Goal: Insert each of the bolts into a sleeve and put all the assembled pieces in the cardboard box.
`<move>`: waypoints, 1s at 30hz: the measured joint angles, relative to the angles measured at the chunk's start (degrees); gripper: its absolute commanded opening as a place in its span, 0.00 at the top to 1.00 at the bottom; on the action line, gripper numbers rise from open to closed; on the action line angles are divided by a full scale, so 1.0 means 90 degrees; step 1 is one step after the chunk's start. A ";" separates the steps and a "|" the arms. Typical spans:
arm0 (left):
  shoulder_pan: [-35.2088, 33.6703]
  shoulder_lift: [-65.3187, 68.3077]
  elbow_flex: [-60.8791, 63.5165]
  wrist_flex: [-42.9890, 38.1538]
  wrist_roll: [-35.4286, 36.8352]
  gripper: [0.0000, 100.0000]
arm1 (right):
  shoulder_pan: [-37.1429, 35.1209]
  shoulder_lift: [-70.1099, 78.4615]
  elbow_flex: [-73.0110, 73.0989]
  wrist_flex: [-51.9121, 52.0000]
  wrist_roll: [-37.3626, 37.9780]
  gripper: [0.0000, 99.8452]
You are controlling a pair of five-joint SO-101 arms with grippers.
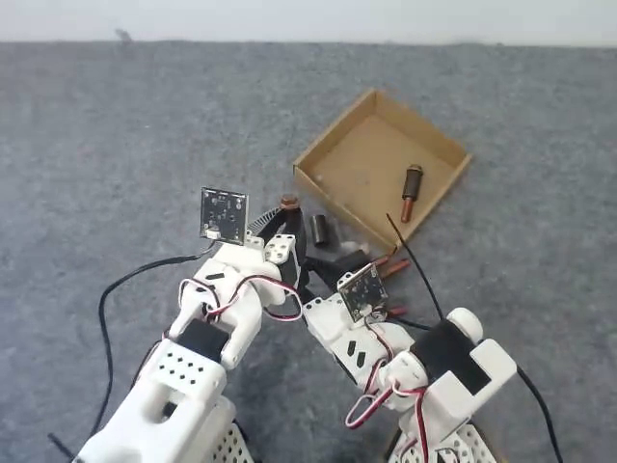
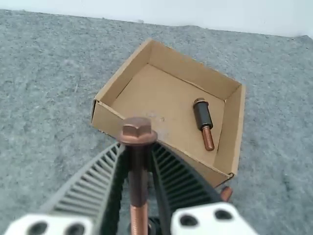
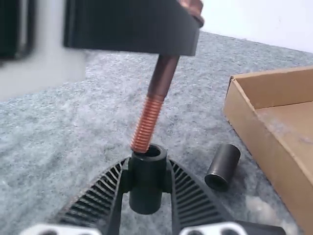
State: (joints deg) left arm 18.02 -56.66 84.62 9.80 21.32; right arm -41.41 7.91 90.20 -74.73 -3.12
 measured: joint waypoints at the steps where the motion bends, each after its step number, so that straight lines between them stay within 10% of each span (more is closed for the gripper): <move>1: 0.0020 0.0010 -0.0010 0.0000 0.0029 0.99 | 0.0000 0.0000 0.0000 0.0000 0.0000 0.99; 30: 0.0078 0.0049 0.0440 -0.1231 0.0264 0.99 | 0.0078 -0.0010 0.0000 0.0000 0.0000 0.99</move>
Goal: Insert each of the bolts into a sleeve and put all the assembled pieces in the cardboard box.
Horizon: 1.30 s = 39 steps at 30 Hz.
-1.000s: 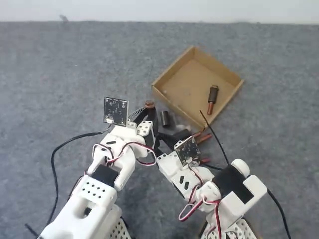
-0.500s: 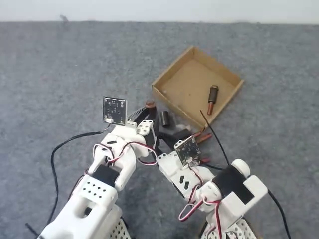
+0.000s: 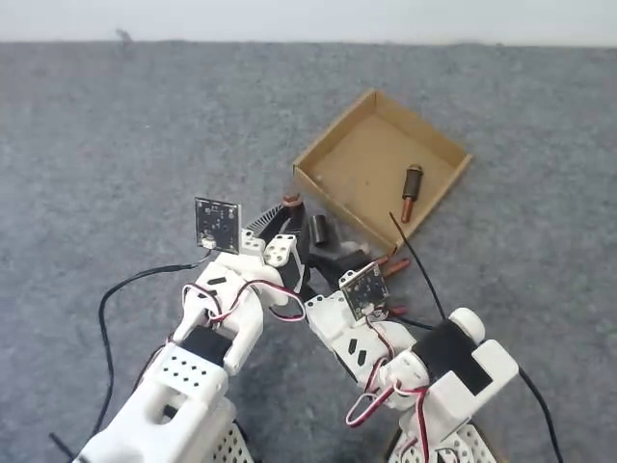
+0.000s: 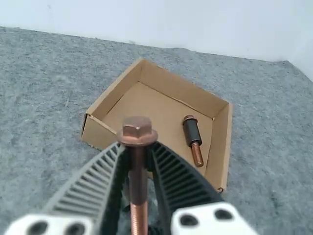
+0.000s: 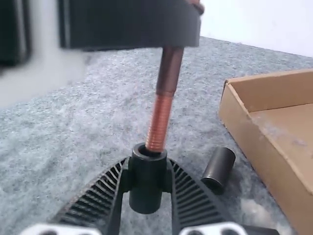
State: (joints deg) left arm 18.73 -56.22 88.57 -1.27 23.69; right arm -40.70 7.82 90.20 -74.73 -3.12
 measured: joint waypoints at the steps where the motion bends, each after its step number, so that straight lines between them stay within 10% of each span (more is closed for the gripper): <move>1: 0.0000 0.0000 0.0000 0.0000 0.0000 0.99 | 0.0000 0.0000 0.0000 0.0000 0.0000 0.99; 39: 0.0029 -0.0039 0.0654 0.0156 -0.0303 0.99 | 0.0000 0.0010 -0.0010 -0.0020 0.0000 0.99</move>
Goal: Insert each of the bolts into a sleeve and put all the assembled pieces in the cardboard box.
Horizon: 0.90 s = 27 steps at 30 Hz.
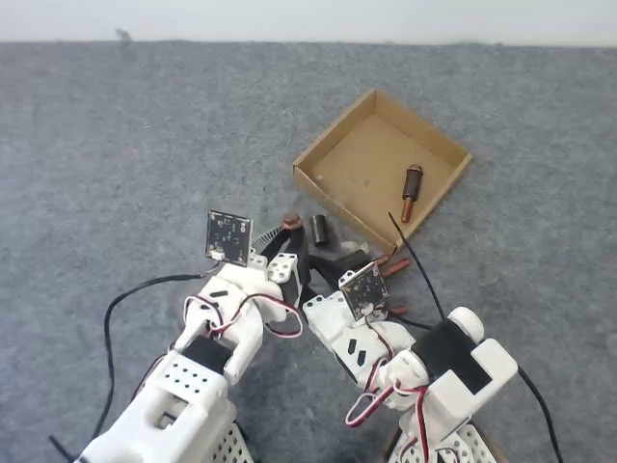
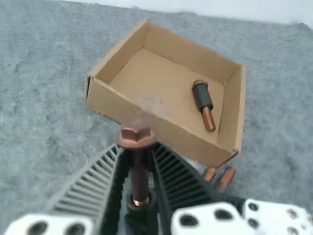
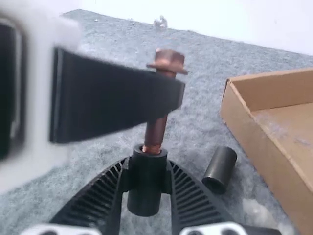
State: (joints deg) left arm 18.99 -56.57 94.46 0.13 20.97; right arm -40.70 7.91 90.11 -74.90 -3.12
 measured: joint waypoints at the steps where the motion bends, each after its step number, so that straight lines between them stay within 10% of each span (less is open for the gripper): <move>1: 0.0010 0.0020 0.0039 0.0000 0.0000 0.99 | 0.0000 0.0000 0.0000 0.0000 0.0000 0.99; 19: 0.0068 -0.0020 0.0156 0.0332 0.0000 0.99 | 0.0147 0.0000 -0.0088 0.0000 -0.0010 0.99; 27: 0.0254 -0.1621 0.0068 0.2676 -0.0293 0.99 | 0.0127 0.0000 -0.0049 0.0000 0.0010 0.99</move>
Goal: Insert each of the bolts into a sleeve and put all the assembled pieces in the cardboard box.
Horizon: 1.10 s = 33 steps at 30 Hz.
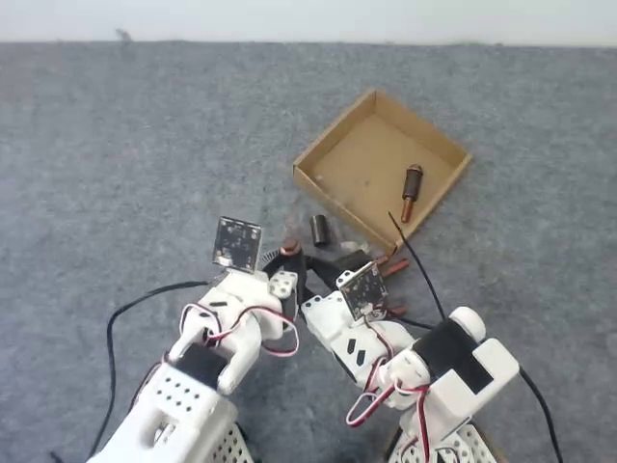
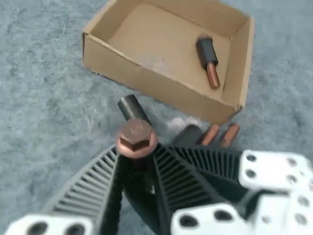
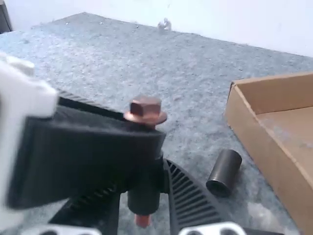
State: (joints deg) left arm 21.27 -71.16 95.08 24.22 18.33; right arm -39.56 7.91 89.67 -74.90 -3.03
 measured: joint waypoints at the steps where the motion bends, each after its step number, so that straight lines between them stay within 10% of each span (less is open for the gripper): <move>1: 0.0098 -0.0313 -0.0010 0.0391 -0.0137 0.99 | 0.0000 0.0000 0.0000 0.0000 0.0010 0.99; 15: 0.0215 -0.3302 0.0244 0.3106 -0.0322 0.99 | 0.0225 0.0000 -0.0049 0.0000 -0.0010 0.99; 33: -0.1162 -0.3546 0.0244 0.2696 0.0283 0.80 | 0.0225 0.0000 -0.0049 0.0000 -0.0010 0.99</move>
State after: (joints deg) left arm 10.81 -103.08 97.27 48.48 20.88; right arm -37.54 7.91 89.23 -74.90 -3.12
